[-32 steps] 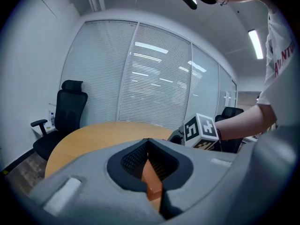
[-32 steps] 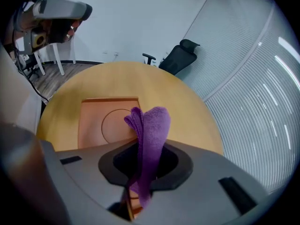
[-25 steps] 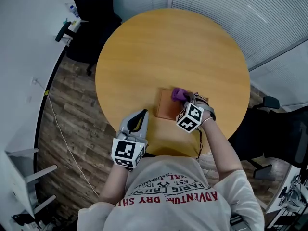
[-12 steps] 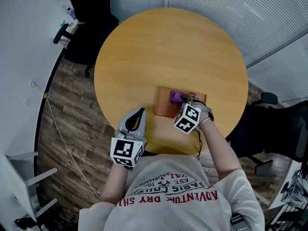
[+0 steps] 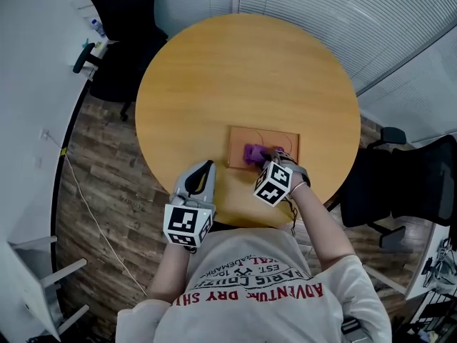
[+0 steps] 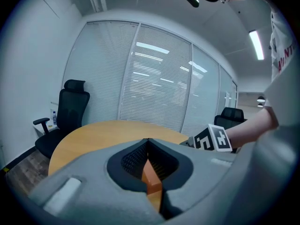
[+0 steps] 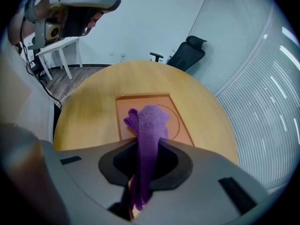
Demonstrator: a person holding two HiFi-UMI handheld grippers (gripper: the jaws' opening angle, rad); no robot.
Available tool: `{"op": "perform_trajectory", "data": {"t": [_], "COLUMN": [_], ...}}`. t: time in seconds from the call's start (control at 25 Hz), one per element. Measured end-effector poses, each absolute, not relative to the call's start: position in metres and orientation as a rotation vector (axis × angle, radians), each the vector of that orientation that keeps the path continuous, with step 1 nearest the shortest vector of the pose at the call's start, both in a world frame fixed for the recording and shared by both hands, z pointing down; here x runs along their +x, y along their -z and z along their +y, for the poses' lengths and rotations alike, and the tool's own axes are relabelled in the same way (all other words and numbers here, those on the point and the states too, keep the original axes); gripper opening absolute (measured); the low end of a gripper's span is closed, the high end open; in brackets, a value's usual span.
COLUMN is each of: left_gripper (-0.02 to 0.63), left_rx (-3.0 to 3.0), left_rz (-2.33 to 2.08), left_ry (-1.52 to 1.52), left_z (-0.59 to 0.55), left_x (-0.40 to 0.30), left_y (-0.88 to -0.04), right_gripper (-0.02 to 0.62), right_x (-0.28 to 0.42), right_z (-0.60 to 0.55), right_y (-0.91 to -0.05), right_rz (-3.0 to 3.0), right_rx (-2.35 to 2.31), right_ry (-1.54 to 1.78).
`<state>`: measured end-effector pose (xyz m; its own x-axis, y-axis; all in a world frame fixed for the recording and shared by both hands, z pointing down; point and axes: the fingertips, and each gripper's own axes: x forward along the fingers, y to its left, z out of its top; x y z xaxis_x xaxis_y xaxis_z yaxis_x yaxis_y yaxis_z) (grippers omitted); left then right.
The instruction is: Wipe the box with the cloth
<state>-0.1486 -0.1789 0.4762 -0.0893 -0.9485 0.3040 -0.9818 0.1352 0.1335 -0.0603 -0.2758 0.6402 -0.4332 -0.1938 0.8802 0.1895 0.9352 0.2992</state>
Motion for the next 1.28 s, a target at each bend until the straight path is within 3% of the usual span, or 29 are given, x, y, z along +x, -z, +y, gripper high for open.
{"op": "perform_trajectory", "data": {"t": [0.68, 1.28], "left_gripper": [0.009, 0.008], "left_rx": [2.000, 2.070], "left_rz": [-1.999, -1.953], "left_ry": [-0.155, -0.167], "left_z": [-0.194, -0.241], "left_x": [-0.118, -0.080], "left_y": [-0.476, -0.470], "right_gripper": [0.066, 0.066], "right_x": [-0.019, 0.011], "right_z": [-0.227, -0.330], "right_y": [-0.635, -0.581], "right_rz": [-2.051, -2.055], "right_rx": [-0.044, 0.146], "right_ry": [0.145, 0.388]}}
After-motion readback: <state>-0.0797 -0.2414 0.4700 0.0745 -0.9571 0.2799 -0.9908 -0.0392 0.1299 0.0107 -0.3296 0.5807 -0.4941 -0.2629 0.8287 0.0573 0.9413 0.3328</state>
